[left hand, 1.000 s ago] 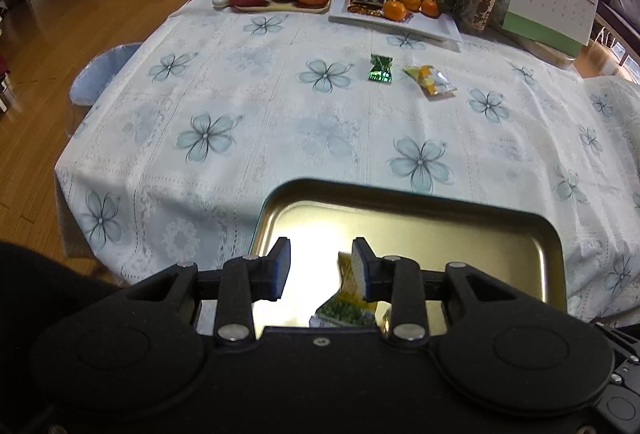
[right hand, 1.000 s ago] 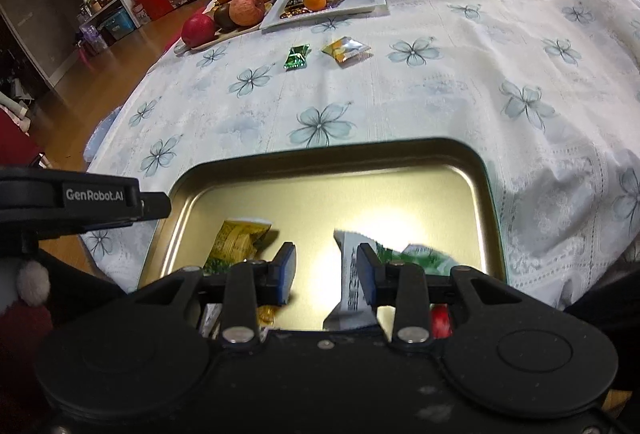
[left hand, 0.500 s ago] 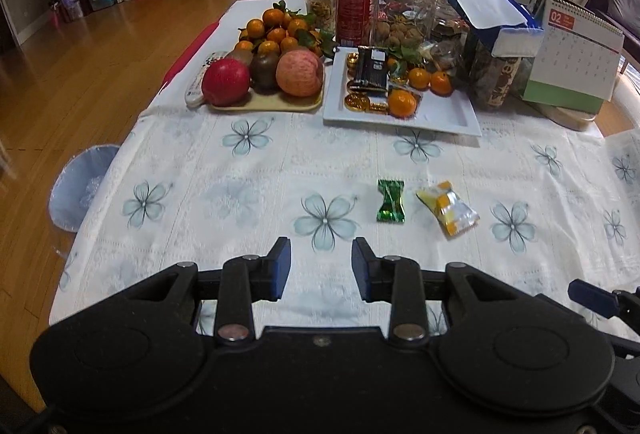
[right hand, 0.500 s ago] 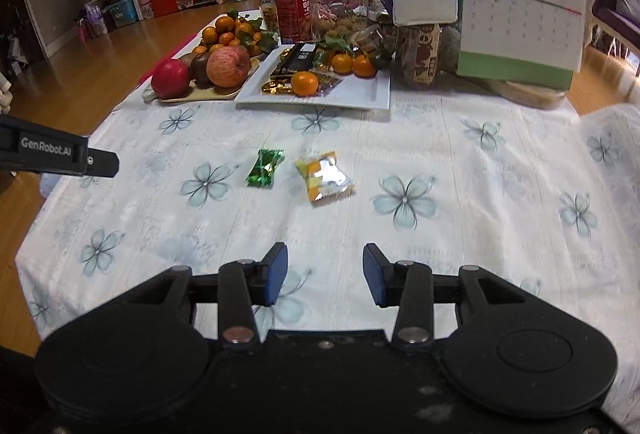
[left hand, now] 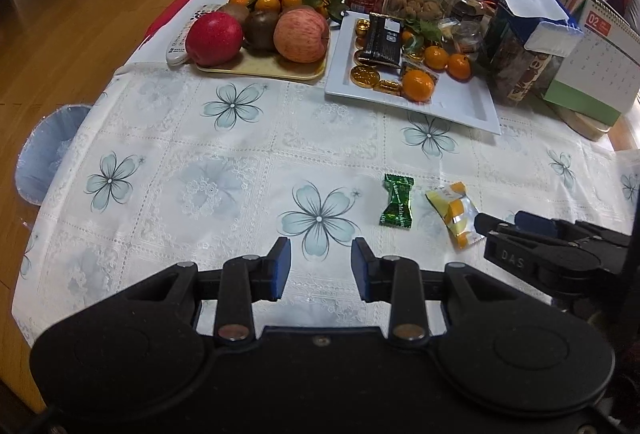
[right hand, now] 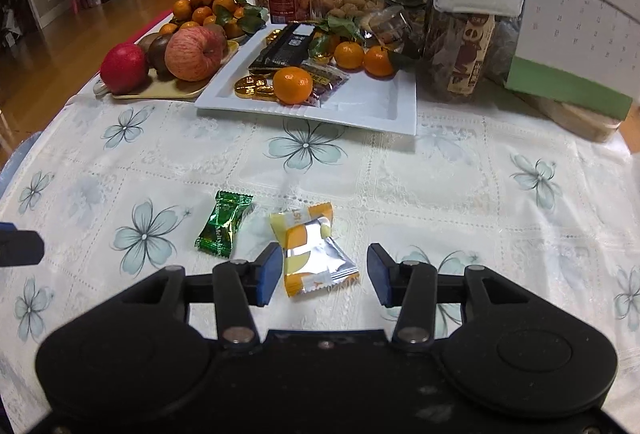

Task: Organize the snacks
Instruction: 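Raise both tools and move them back toward the remaining snacks, then grasp the yellow-and-silver packet with the right tool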

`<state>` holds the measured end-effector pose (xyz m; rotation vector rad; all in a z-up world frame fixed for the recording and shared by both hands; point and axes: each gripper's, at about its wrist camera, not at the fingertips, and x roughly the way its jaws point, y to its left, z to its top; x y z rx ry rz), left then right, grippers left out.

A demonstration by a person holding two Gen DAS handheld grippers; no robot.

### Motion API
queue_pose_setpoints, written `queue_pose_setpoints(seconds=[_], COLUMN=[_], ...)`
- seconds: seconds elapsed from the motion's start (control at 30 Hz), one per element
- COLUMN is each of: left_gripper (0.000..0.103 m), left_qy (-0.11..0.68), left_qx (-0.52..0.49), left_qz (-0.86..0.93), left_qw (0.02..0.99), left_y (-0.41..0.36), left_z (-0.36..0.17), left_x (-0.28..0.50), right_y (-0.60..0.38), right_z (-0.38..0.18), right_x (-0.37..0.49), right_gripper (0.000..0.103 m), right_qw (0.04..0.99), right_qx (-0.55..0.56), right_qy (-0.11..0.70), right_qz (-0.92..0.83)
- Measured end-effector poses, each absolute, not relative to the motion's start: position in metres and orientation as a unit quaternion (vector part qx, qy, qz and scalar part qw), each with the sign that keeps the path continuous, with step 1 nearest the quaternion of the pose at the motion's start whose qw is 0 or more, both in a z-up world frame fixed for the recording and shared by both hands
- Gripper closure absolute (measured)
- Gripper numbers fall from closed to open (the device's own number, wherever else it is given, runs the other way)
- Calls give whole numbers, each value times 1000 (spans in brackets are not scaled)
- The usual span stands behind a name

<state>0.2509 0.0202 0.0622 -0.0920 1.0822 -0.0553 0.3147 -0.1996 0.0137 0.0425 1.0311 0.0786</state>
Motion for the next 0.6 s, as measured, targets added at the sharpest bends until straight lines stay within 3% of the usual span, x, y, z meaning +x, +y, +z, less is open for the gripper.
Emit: queue_pose_setpoints(seconds=[0.27,0.6], left_gripper=[61,61], left_qy=[547,558], left_qx=[-75,-66], left_qz=[-13,8], left_qw=[834,827], left_y=[32,37], left_z=[52,47], left_x=[265,269], right_y=[-197,-195], right_z=[-18,-26], right_x=[340,345], right_gripper=[54,46], right_qw=[857,860], right_qx=[38,45], right_qy=[514,509], right_qz=[12,-1])
